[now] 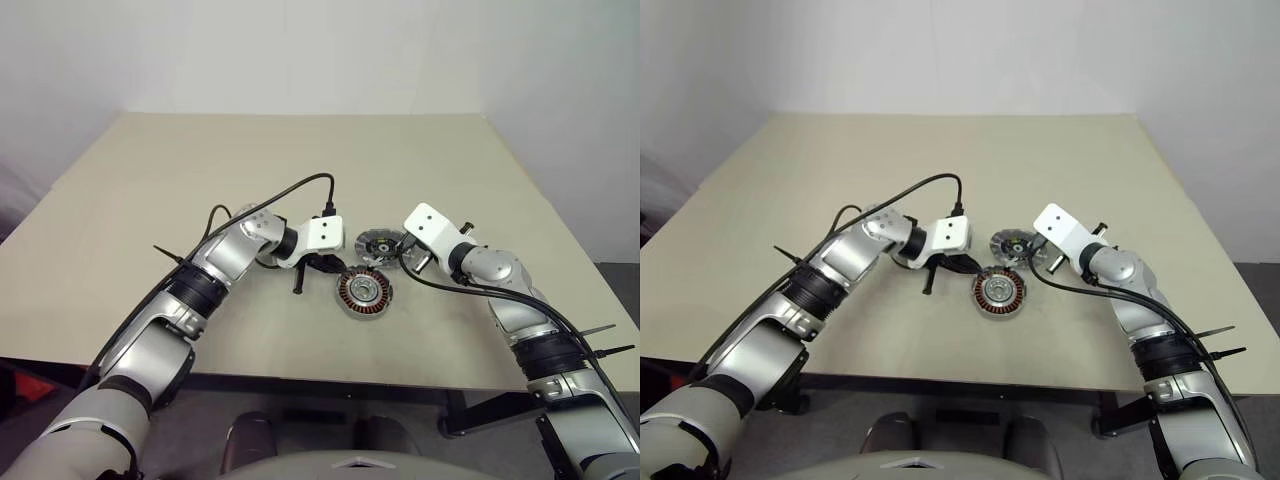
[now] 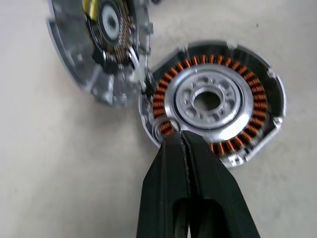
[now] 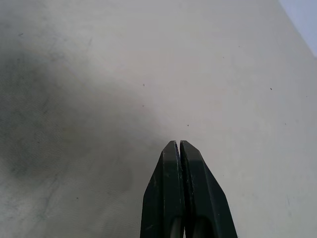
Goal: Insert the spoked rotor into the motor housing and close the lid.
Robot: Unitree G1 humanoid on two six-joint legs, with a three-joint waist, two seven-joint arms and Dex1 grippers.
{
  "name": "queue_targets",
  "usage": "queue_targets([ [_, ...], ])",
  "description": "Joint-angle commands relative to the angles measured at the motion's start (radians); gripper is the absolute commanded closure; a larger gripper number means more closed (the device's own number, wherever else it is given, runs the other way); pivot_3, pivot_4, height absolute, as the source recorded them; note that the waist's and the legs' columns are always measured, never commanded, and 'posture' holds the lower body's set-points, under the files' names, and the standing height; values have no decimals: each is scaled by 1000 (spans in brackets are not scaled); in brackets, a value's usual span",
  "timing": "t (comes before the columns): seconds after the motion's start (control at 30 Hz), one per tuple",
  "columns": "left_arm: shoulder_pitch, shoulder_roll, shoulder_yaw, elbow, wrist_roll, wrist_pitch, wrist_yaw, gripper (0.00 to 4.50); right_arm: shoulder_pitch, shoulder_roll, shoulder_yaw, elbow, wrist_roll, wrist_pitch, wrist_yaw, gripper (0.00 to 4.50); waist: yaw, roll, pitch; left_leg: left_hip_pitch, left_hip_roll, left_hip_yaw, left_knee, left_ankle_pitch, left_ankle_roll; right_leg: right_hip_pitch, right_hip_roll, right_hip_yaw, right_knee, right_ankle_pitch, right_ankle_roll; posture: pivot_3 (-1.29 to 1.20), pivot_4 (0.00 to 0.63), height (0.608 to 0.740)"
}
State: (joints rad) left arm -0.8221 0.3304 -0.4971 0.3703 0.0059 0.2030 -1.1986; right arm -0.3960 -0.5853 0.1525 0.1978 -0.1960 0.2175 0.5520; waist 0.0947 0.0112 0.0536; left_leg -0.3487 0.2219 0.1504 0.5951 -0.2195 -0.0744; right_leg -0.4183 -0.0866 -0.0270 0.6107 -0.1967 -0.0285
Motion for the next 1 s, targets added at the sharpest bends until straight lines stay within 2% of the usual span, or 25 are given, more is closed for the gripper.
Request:
queue_targets([
  [0.03,-35,-16,34,0,-11,-32,-5,4444,-19,1,-6,-15,-3,-24,-2,4500,0,0,0,0,0,0,0,0,0,0,0,0,0,0,0,0,0,740],
  [0.27,-38,-29,17,23,-6,-57,-74,4444,-14,1,-8,-16,-5,-27,-6,4500,0,0,0,0,0,0,0,0,0,0,0,0,0,0,0,0,0,740],
  [0.37,-37,-29,21,33,9,-73,-68,3865,-10,1,-10,-18,-5,-26,-8,4500,0,0,0,0,0,0,0,0,0,0,0,0,0,0,0,0,0,740],
  [0.47,-40,-39,32,52,32,-70,-17,2976,-8,0,-9,-19,-5,-27,-8,4500,0,0,0,0,0,0,0,0,0,0,0,0,0,0,0,0,0,740],
  [0.73,-42,-41,26,75,63,-121,6,2976,-11,4,-7,-12,-5,-36,-7,4500,0,0,0,0,0,0,0,0,0,0,0,0,0,0,0,0,0,740],
  [1.0,-26,-28,12,45,48,-112,-64,2976,-11,7,-8,-8,-6,-40,-9,4500,0,0,0,0,0,0,0,0,0,0,0,0,0,0,0,0,0,740],
])
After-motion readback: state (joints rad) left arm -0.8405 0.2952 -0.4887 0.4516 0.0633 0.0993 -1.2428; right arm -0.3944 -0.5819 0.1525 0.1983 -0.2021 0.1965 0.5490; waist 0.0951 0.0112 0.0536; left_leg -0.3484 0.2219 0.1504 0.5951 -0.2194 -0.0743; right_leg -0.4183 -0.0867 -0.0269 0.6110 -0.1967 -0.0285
